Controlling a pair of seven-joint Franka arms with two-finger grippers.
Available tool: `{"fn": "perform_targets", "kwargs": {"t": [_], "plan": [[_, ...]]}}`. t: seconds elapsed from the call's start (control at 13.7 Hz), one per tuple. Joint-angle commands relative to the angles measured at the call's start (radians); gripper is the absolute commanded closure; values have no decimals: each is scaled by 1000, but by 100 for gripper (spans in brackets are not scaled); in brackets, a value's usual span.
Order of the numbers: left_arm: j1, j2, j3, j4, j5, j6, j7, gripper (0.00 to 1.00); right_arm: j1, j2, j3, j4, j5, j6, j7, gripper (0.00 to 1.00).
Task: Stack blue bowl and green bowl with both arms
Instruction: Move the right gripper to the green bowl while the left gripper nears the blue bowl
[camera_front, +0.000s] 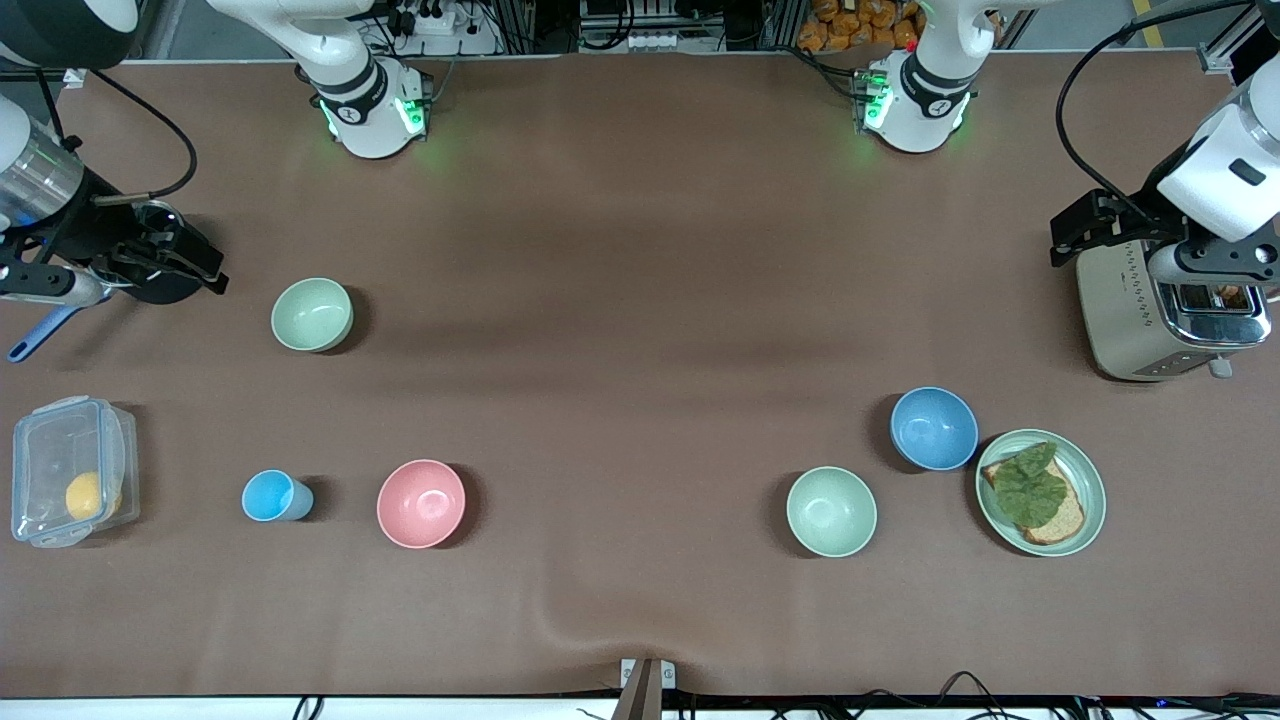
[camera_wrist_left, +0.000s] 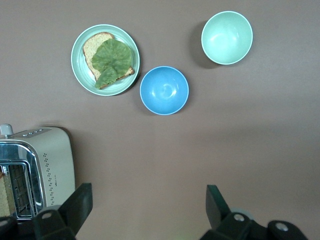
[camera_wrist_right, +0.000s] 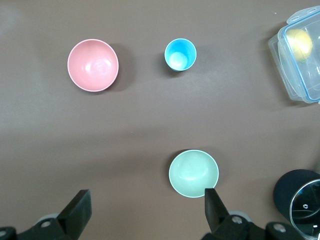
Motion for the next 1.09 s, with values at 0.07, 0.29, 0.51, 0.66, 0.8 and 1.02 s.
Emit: {"fn": "perform_targets", "kwargs": {"t": [0.07, 0.29, 0.51, 0.66, 0.8, 1.02], "plan": [[6, -4, -11, 13, 2, -17, 3, 0, -26, -9, 13, 16, -17, 4, -17, 0], [8, -4, -11, 10, 2, -17, 4, 0, -28, -9, 13, 11, -17, 3, -18, 0], [3, 1, -11, 8, 2, -17, 27, 0, -28, -7, 13, 11, -17, 1, -17, 0], [0, 7, -11, 7, 2, -17, 55, 0, -28, -7, 13, 11, -17, -2, -15, 0], [-4, 31, -11, 8, 2, -15, 58, 0, -28, -6, 13, 11, -17, 0, -15, 0], [-1, 103, -11, 14, 5, -6, 56, 0, -28, -3, 13, 10, -17, -11, -15, 0]]}}
